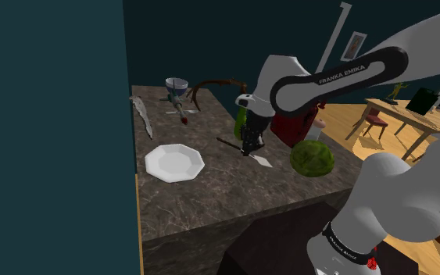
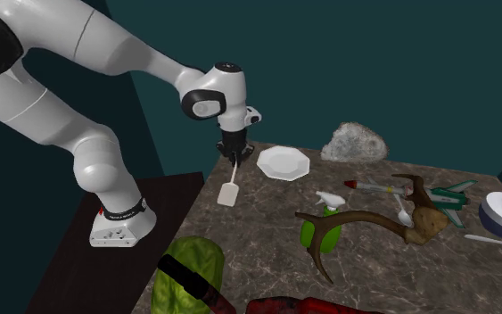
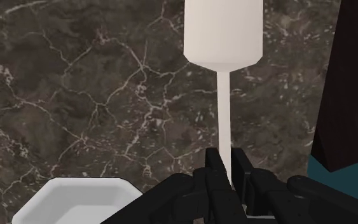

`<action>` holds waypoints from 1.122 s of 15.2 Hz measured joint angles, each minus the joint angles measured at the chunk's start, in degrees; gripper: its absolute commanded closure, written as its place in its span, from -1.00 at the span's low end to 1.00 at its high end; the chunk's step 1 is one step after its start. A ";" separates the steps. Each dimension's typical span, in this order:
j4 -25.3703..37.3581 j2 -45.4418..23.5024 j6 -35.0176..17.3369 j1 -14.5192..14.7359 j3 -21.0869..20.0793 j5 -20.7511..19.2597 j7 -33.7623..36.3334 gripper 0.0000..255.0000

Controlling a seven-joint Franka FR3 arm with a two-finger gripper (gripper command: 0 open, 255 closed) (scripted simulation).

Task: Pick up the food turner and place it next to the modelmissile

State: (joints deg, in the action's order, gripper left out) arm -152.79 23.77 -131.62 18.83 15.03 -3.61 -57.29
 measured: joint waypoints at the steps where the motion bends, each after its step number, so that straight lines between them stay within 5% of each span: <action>1: 0.30 0.84 1.12 -0.17 -0.06 -0.17 0.03 1.00; 14: 6.86 5.61 12.41 -0.40 -1.28 -0.34 0.86 1.00; 17: 11.49 1.24 12.72 -0.22 0.17 0.16 -0.97 1.00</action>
State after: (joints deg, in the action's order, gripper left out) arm -141.30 25.01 -118.90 18.61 15.20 -3.45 -58.26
